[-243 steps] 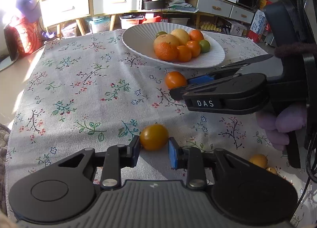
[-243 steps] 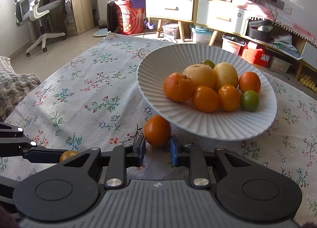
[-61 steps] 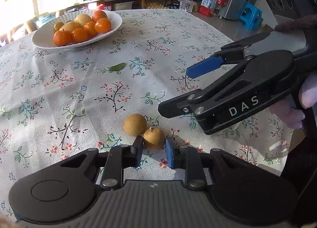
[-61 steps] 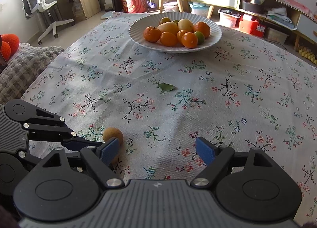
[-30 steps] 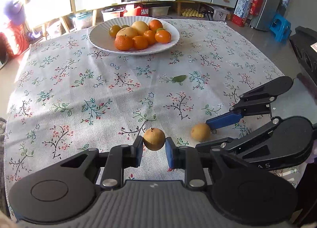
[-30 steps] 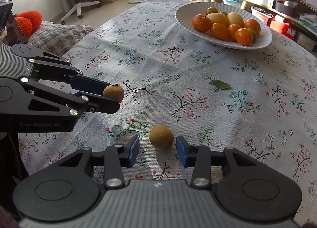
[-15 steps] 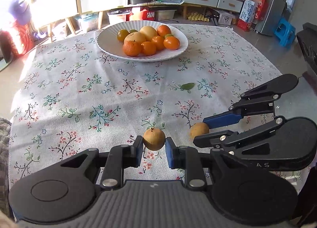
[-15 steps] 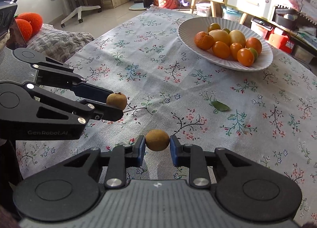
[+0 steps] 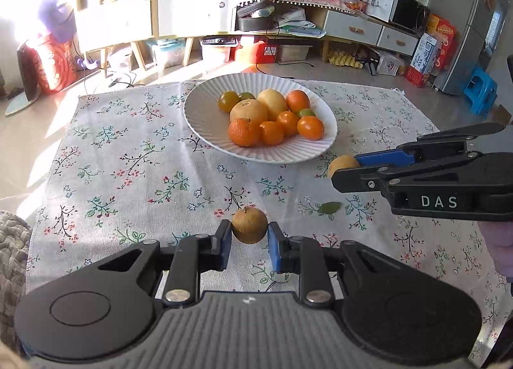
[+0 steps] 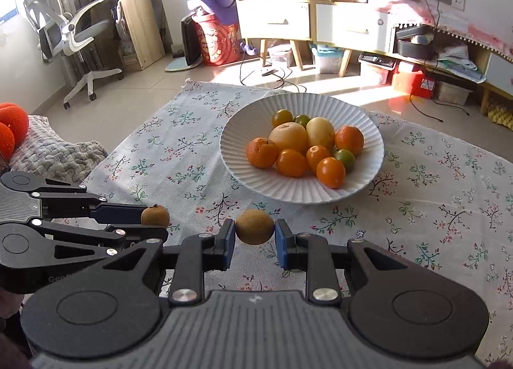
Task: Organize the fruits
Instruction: 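Carry both held brown fruits over the white plate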
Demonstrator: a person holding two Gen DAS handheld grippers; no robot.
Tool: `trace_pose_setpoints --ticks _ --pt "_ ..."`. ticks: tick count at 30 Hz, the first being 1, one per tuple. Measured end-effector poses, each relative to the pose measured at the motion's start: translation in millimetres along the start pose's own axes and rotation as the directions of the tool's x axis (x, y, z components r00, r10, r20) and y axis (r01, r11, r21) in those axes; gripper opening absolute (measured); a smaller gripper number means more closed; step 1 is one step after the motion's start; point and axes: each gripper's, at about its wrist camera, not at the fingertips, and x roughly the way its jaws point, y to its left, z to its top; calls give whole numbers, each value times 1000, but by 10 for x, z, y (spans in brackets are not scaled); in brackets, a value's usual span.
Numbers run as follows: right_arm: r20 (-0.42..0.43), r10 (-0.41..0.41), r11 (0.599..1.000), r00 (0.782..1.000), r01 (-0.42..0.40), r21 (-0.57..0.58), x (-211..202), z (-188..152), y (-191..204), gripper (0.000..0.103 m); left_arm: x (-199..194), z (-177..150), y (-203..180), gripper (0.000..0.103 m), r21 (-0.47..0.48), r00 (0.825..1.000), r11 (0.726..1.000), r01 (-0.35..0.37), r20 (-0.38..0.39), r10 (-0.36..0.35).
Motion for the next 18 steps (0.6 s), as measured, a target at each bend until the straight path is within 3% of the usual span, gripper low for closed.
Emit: trace_pose_setpoints --ticks 11,18 --pt "45 -66 991 997 61 118 159 298 -328 24 235 415 29 19 -48 997 998 -30 68 34" --pt "44 -114 977 992 104 187 265 376 -607 24 419 638 134 19 -71 996 997 -42 71 47"
